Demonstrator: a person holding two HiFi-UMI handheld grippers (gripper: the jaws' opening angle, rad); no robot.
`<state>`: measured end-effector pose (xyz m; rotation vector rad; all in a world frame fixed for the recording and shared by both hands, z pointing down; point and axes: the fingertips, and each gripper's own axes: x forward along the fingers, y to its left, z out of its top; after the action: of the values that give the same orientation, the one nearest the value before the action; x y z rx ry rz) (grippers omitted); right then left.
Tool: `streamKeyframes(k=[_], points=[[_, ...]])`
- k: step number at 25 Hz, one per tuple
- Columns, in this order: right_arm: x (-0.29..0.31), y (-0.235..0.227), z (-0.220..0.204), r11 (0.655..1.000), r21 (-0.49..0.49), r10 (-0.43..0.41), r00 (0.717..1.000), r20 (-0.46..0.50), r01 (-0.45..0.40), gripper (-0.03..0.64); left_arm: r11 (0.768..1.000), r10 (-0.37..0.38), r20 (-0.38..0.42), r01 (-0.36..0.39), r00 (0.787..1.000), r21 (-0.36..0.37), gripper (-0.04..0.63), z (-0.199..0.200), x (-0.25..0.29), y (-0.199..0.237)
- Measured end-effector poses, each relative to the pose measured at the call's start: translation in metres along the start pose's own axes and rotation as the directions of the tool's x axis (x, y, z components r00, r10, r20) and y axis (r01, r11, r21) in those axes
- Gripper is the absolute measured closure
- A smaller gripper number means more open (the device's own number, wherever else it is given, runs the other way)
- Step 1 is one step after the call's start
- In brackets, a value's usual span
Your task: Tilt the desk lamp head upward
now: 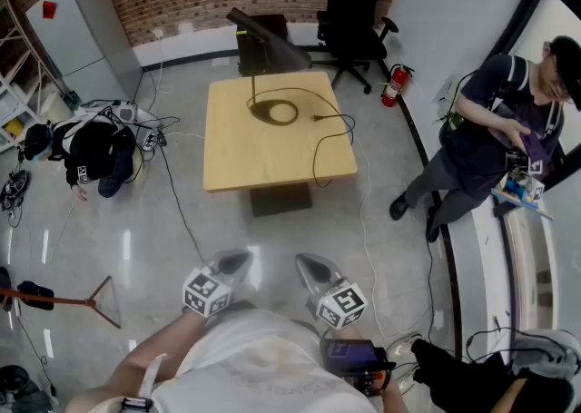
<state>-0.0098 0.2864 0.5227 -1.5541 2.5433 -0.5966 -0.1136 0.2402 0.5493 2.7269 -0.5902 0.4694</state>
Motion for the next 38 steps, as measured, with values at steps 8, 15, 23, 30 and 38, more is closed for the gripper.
streamKeyframes(k=[8, 15, 23, 30, 38], points=[[-0.016, -0.011, 0.001, 1.000, -0.021, -0.021, 1.000, 0.003, 0.021, 0.606, 1.000, -0.027, 0.005, 0.027, 1.000, 0.005, 0.595, -0.011, 0.017, -0.025], [-0.008, -0.011, 0.012, 0.999, -0.047, -0.028, 1.000, -0.009, 0.028, 0.606, 1.000, -0.019, 0.037, 0.019, 0.999, -0.003, 0.595, 0.001, 0.018, -0.016], [0.021, -0.008, 0.014, 0.998, -0.050, -0.049, 0.999, -0.014, 0.048, 0.606, 1.000, -0.012, 0.067, 0.011, 0.998, 0.015, 0.595, 0.008, 0.007, 0.015], [0.067, 0.008, 0.011, 0.998, -0.039, -0.058, 0.998, -0.018, 0.058, 0.606, 1.000, 0.007, 0.079, -0.007, 0.997, 0.008, 0.595, 0.007, -0.007, 0.067], [0.117, 0.021, 0.014, 0.996, -0.017, -0.092, 0.996, -0.010, 0.092, 0.606, 0.999, -0.006, 0.113, 0.002, 0.994, 0.038, 0.595, 0.024, -0.031, 0.115]])
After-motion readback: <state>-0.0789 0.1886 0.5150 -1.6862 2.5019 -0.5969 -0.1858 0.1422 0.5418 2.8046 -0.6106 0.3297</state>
